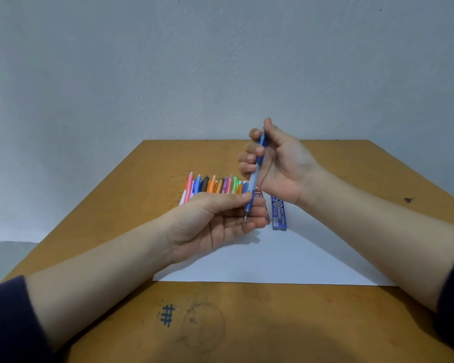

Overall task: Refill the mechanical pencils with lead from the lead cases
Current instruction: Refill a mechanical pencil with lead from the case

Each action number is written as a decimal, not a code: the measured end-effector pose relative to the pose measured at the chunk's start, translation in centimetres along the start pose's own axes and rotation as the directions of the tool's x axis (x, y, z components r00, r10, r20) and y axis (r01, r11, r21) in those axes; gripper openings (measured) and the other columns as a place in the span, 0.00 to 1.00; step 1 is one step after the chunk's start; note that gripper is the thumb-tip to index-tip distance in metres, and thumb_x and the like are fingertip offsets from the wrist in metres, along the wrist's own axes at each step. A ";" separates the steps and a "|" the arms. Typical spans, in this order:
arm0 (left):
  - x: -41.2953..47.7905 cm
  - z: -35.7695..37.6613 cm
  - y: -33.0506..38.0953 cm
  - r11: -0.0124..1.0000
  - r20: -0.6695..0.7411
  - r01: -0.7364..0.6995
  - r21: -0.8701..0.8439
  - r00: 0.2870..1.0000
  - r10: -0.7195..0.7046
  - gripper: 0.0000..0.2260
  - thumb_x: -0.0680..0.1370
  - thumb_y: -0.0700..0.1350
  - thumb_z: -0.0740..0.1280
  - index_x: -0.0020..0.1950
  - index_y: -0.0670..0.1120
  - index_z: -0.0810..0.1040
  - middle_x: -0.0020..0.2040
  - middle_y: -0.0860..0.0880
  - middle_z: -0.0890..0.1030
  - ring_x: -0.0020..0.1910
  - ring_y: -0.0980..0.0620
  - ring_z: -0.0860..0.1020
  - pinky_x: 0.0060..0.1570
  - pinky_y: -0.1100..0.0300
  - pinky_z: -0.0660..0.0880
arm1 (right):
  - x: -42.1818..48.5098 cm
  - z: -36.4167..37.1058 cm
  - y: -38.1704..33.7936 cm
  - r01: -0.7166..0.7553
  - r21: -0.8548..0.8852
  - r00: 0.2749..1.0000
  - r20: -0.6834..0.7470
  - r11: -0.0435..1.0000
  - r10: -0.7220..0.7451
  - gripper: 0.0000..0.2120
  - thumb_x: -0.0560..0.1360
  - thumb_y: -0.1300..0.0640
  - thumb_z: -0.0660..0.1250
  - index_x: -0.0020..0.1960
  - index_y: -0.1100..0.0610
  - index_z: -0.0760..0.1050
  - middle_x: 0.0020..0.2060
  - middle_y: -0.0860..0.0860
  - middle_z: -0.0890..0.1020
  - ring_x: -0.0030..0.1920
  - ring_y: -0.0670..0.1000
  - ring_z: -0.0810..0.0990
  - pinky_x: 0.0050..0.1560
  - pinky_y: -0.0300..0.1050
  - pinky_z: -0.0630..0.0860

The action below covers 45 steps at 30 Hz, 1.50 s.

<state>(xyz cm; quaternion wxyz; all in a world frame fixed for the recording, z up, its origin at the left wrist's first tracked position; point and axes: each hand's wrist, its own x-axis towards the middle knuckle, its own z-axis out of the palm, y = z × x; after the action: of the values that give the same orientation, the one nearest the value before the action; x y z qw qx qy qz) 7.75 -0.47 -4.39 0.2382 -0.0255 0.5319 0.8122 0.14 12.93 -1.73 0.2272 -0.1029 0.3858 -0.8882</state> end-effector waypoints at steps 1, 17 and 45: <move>0.0 0.0 0.0 1.000 -0.009 -0.012 0.003 1.000 0.012 0.10 0.67 0.40 0.68 0.42 0.34 0.84 0.38 0.40 0.83 0.35 0.49 0.83 0.37 0.63 0.81 | 0.1 0.1 0.1 0.010 -0.042 1.000 -0.027 0.999 -0.011 0.19 0.81 0.45 0.52 0.38 0.56 0.68 0.23 0.50 0.69 0.27 0.48 0.69 0.28 0.38 0.68; 0.5 -0.8 0.0 0.907 -0.145 -0.283 0.313 0.929 0.340 0.09 0.77 0.41 0.65 0.48 0.37 0.83 0.46 0.40 0.84 0.46 0.47 0.83 0.50 0.58 0.81 | -1.6 -1.1 -2.6 -0.059 -0.427 0.961 -0.269 0.902 -0.065 0.04 0.77 0.64 0.63 0.48 0.58 0.77 0.35 0.51 0.75 0.36 0.48 0.74 0.39 0.40 0.77; 2.5 -3.2 -0.6 -0.199 0.186 -0.123 0.972 0.920 0.344 0.27 0.80 0.59 0.56 0.77 0.54 0.58 0.78 0.56 0.55 0.76 0.58 0.52 0.73 0.58 0.49 | -3.6 -8.2 -7.8 -0.604 -0.796 0.767 -0.594 0.037 -0.244 0.19 0.68 0.64 0.75 0.58 0.60 0.78 0.47 0.58 0.83 0.47 0.57 0.83 0.53 0.50 0.79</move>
<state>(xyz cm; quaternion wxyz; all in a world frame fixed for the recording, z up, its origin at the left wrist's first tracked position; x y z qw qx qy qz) 5.08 -2.18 -7.01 -0.0209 0.2019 0.9671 0.1531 -2.19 24.62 -1.62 0.0806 0.1092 0.9394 -0.3148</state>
